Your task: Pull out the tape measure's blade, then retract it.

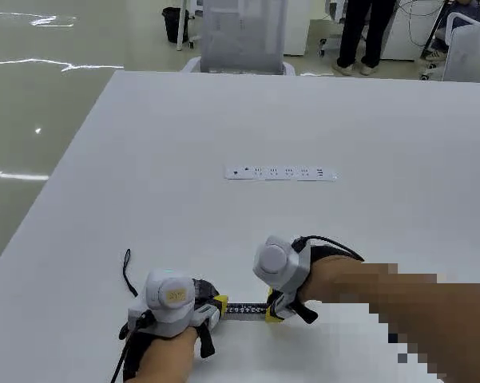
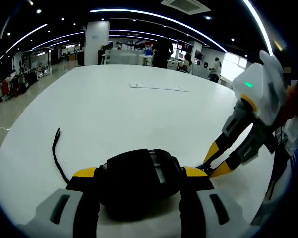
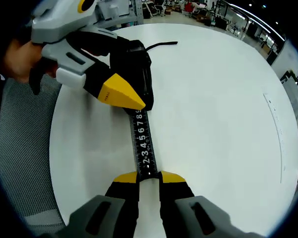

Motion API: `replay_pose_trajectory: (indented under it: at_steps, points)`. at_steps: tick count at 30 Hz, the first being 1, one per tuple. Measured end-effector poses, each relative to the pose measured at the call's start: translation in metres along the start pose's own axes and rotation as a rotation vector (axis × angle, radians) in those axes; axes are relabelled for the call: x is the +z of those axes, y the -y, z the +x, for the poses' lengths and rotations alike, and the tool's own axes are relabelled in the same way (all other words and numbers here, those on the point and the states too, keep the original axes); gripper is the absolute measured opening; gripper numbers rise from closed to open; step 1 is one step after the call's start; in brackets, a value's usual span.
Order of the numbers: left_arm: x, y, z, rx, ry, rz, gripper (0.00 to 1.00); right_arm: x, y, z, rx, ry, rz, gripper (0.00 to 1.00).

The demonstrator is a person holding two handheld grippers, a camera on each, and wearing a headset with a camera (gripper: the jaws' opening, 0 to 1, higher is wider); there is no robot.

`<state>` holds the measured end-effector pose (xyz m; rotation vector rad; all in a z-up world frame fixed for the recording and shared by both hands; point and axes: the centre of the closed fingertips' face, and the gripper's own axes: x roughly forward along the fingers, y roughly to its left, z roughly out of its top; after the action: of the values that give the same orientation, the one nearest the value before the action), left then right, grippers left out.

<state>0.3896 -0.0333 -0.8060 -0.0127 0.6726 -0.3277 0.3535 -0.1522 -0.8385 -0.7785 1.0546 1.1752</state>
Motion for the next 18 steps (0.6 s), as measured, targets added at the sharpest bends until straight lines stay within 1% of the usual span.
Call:
replay_pose_trajectory:
  at_steps: [18]
  points:
    - [-0.001, 0.000, 0.000, -0.001, 0.000, 0.000, 0.62, 0.011, -0.002, 0.005, 0.003, 0.013, -0.007, 0.15]
